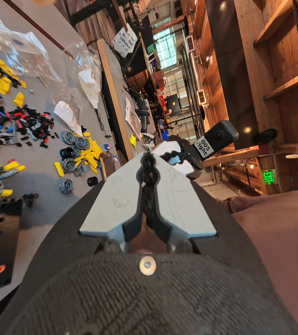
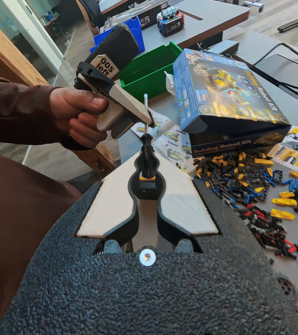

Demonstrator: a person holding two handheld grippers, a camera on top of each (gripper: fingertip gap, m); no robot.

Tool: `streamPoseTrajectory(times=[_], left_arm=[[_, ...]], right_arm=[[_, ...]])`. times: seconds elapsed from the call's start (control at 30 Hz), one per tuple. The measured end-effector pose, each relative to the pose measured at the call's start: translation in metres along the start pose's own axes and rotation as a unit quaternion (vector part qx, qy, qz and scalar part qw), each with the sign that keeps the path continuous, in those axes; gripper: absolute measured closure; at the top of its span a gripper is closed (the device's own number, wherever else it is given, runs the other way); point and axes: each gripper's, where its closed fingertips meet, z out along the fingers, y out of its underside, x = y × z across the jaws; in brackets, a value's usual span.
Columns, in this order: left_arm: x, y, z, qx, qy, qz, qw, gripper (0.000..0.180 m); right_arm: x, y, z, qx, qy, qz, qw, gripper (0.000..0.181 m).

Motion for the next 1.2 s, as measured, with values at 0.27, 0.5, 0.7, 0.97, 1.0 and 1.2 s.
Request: streamPoseTrajectory(times=[0.27,0.5,0.7,0.97,1.0,1.2], left_arm=[[0.001,-0.041,-0.137,0.093,0.061,-0.017,0.994,0.178],[-0.008,-0.086,-0.302,0.149,0.078,-0.017,0.986,0.178],[-0.022,-0.109,-0.414,0.211,0.030,0.024,0.977,0.177],[-0.044,-0.114,-0.491,0.256,-0.058,0.021,0.965,0.150],[-0.045,-0.115,-0.496,0.252,-0.068,0.015,0.965,0.142],[-0.053,-0.128,-0.536,0.228,-0.151,0.004,0.962,0.125]], right_arm=[[-0.059,-0.052,0.115,-0.038,-0.048,-0.075,0.995,0.153],[-0.138,-0.114,0.264,-0.051,-0.076,-0.103,0.990,0.170],[-0.191,-0.145,0.365,-0.077,-0.132,-0.126,0.980,0.169],[-0.232,-0.164,0.447,-0.071,-0.248,-0.098,0.961,0.170],[-0.235,-0.168,0.454,-0.061,-0.266,-0.080,0.959,0.170],[-0.227,-0.206,0.481,-0.016,-0.339,0.015,0.940,0.169]])
